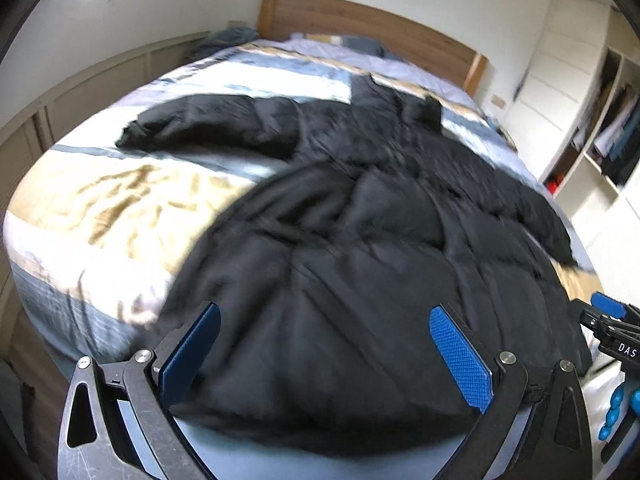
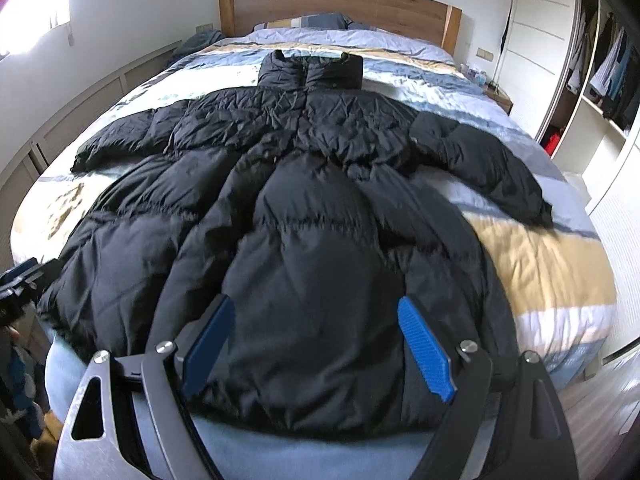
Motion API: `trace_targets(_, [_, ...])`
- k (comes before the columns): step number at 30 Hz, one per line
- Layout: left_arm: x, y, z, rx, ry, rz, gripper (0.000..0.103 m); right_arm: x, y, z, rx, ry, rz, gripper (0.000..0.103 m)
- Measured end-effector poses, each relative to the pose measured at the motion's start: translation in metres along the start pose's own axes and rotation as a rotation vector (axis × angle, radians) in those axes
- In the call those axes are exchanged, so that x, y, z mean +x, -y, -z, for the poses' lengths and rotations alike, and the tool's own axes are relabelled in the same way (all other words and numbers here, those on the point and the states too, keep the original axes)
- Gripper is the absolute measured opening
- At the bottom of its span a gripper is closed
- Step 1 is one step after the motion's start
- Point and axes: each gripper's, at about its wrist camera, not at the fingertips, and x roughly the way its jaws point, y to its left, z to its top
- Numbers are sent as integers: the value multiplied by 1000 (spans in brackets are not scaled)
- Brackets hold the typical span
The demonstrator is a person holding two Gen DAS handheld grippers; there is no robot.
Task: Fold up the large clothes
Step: 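Grasp the jacket sleeve cuff with the left gripper and lift it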
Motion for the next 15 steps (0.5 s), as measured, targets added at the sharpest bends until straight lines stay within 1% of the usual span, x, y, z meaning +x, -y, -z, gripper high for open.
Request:
trace_targets(2, [0,-26,-19,-24,14,-1,102,3,-3,-13,-4,7,5,84])
trace_targets(5, [10,-70,-53,-60,-6,12,102,7,-9,-34,-16,19,15,84])
trace_targets(7, [18,-100,-75,-108,-1,27,102,10,-12,-46,-22,29,20,84])
trace_targets(9, [28,-136,-103,-162,15,14,102,13,-14,-59,-27,40,27,84])
trace_targets(12, [47,-182,-142,-221,33,6,102,19,-18,-77,-34,50,41,84])
trace_targets(14, [64,-208,-165,-257,28,4,102,24,-20,-88,-33,55,48,84])
trace_targets(15, [77,-225,-178,-293,20,-6,102,26,-20,-92,-31,57,52,84])
